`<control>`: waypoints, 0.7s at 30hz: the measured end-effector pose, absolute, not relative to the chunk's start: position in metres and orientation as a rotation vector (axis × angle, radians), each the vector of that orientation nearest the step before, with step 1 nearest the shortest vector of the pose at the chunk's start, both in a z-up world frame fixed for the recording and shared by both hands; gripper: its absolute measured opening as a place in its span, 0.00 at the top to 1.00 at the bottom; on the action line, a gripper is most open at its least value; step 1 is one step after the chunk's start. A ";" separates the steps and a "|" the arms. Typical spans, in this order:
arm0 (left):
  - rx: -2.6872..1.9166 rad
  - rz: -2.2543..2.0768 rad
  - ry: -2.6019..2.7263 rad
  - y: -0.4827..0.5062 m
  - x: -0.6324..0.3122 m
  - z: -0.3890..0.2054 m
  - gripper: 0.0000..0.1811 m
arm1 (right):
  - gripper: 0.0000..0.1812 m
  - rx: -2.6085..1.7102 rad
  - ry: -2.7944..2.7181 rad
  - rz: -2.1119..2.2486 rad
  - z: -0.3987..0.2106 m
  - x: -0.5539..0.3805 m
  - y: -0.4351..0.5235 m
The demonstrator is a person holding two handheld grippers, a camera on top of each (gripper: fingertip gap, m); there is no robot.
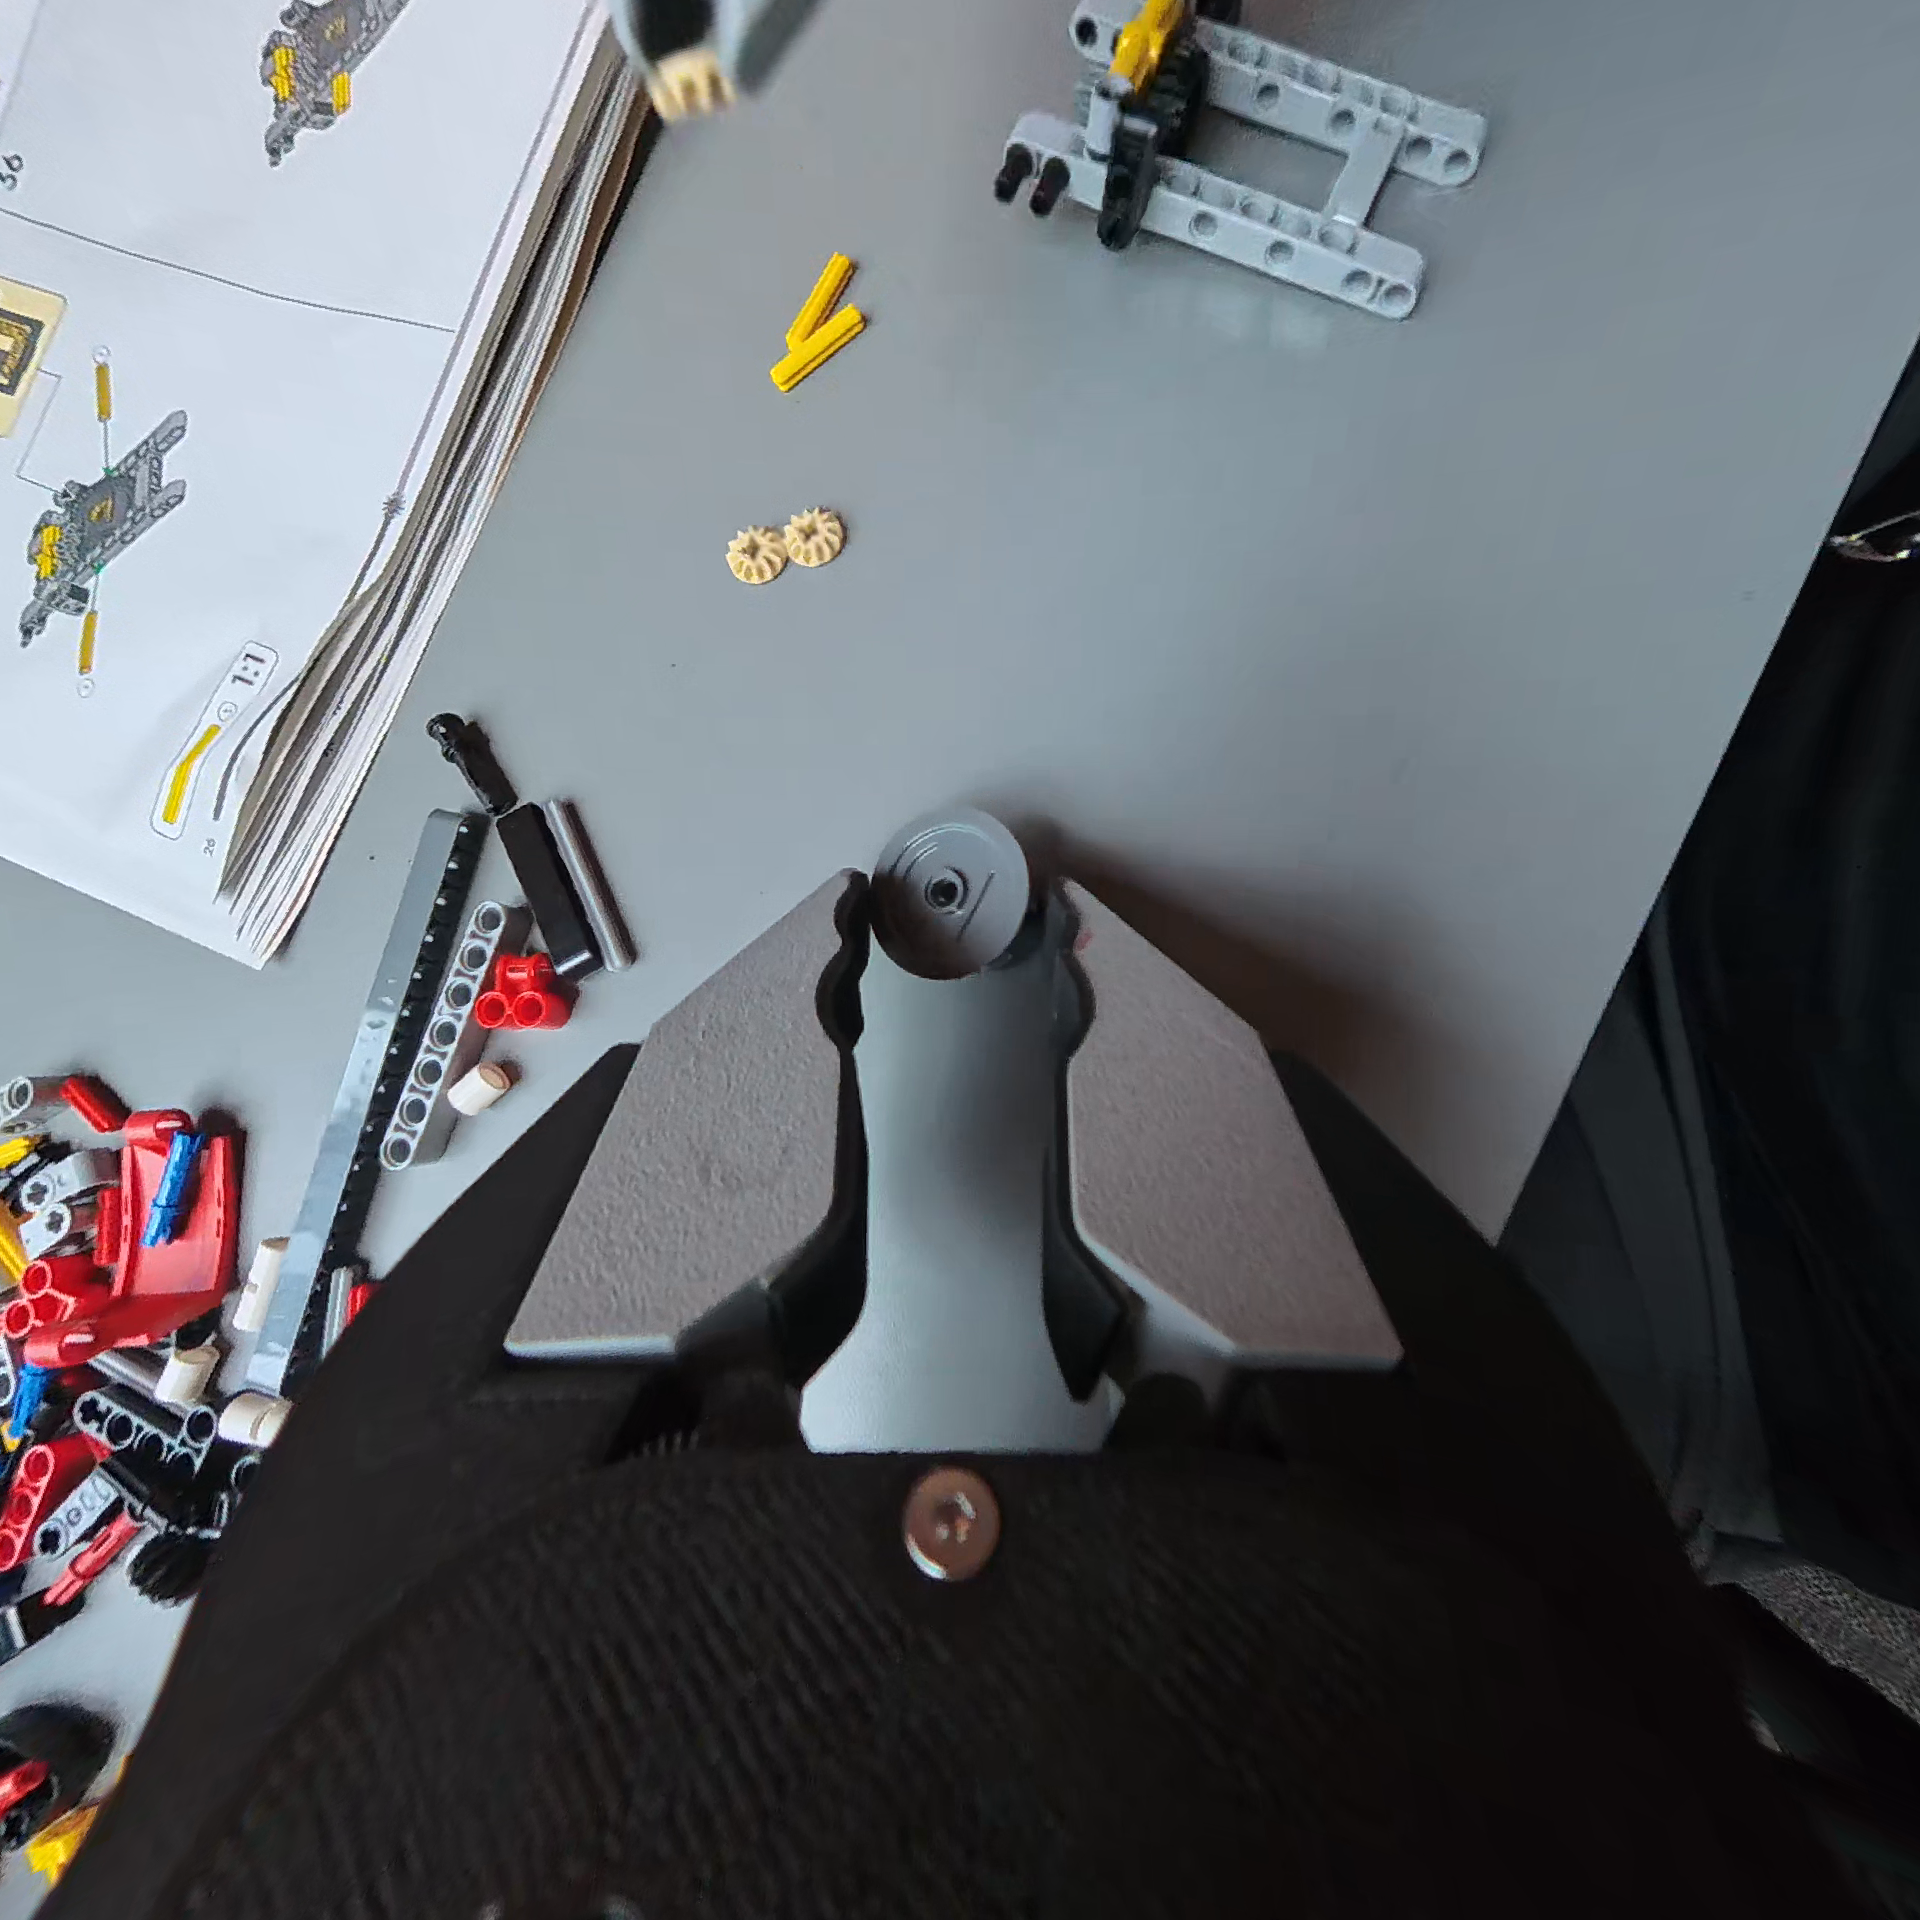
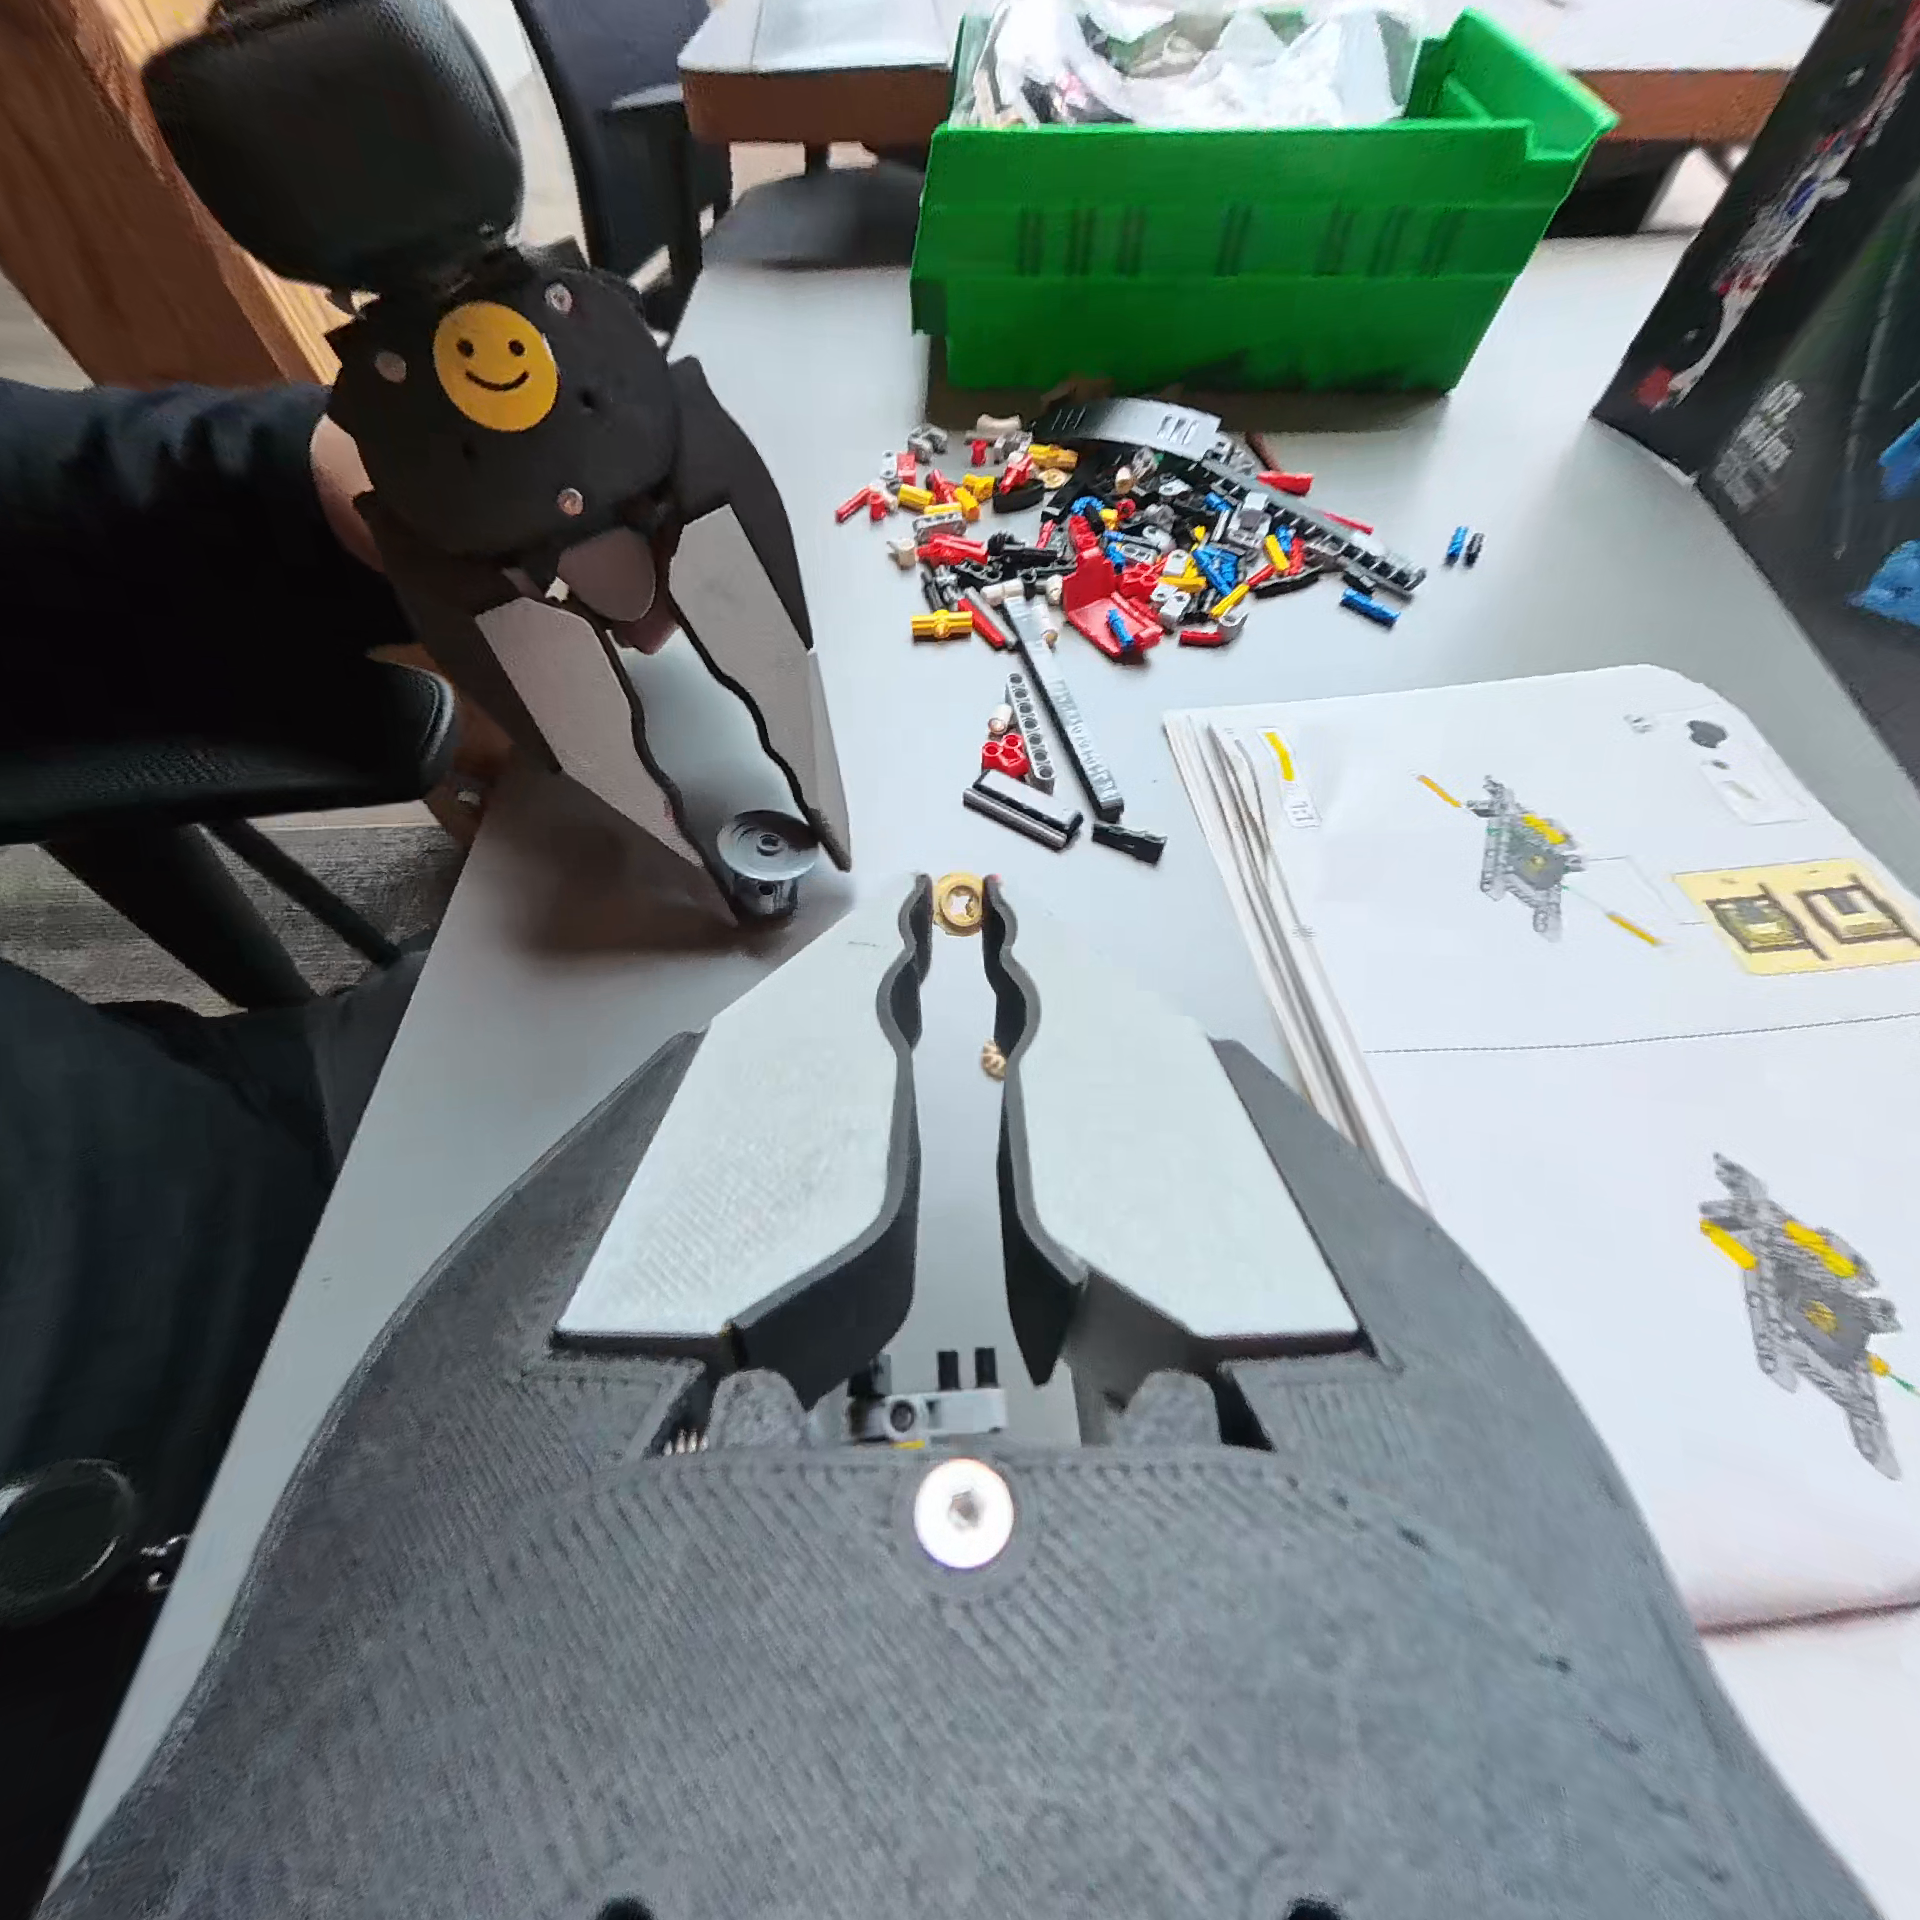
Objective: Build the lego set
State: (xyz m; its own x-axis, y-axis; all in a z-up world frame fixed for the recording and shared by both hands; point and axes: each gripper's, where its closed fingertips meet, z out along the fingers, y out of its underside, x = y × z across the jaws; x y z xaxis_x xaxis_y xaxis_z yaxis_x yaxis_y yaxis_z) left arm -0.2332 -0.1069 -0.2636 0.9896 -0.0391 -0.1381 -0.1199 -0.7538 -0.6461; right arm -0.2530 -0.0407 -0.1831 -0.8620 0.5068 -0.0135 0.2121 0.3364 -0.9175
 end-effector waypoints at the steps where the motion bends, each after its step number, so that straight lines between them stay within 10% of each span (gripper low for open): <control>1: -2.423 0.153 0.110 -0.106 -0.233 -0.263 0.83 | 0.97 -0.615 -2.310 1.535 -0.181 -0.252 -0.039; 21: -2.369 0.256 0.154 -0.112 -0.232 -0.237 0.83 | 0.97 -0.120 -2.099 1.113 -0.174 -0.225 -0.068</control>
State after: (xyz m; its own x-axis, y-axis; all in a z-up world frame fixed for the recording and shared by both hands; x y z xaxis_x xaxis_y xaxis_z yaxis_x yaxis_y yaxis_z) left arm -0.2319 -0.1120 -0.2371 0.9730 -0.0372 -0.2278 -0.1837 -0.7219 -0.6671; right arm -0.2253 -0.0679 -0.1742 -0.7184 0.4001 0.5690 -0.2469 0.6182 -0.7463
